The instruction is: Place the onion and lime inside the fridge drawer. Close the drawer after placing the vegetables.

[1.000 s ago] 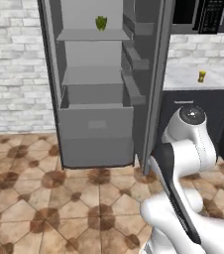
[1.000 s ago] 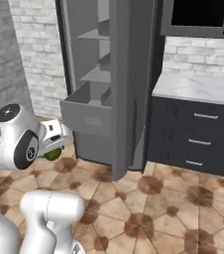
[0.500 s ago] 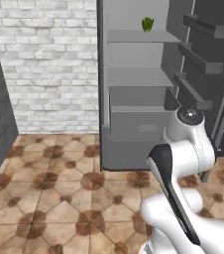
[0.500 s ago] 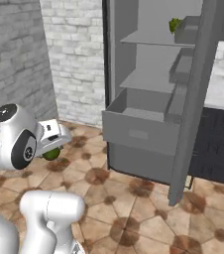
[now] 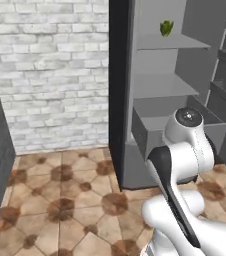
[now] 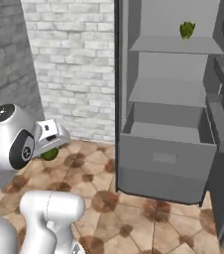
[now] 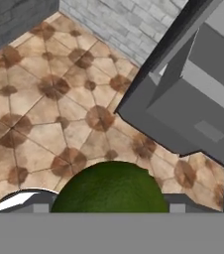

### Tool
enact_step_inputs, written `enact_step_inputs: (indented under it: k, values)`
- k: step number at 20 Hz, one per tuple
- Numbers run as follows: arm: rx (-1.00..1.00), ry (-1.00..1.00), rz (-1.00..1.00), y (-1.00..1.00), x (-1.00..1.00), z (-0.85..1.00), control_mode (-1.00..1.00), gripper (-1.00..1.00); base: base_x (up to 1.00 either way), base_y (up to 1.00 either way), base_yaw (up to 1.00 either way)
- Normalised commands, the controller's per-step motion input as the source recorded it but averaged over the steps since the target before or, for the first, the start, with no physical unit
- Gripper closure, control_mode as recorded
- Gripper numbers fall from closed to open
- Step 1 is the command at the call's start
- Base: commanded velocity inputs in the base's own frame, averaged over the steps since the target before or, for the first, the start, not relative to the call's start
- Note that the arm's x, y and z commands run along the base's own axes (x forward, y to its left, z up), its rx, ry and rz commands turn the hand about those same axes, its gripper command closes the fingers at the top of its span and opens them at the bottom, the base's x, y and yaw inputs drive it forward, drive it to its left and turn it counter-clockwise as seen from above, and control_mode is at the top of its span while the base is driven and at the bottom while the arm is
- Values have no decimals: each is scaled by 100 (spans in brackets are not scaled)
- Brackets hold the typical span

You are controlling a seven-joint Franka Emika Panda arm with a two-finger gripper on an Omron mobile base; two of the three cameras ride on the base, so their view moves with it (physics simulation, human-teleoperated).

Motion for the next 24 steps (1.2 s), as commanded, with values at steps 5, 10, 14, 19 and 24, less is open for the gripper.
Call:
enact_step_inputs:
  k: [5, 10, 14, 19, 24]
  values:
    - [0, 0, 0, 0, 0, 0, 100, 100, 64, 86, -41]
    - [0, 0, 0, 0, 0, 0, 100, 100, 54, 82, -56]
    - [0, 0, 0, 0, 0, 0, 100, 100, 67, 35, -61]
    - [0, 0, 0, 0, 0, 0, 100, 100, 76, 0, -49]
    - [0, 0, 0, 0, 0, 0, 100, 100, 66, 0, -39]
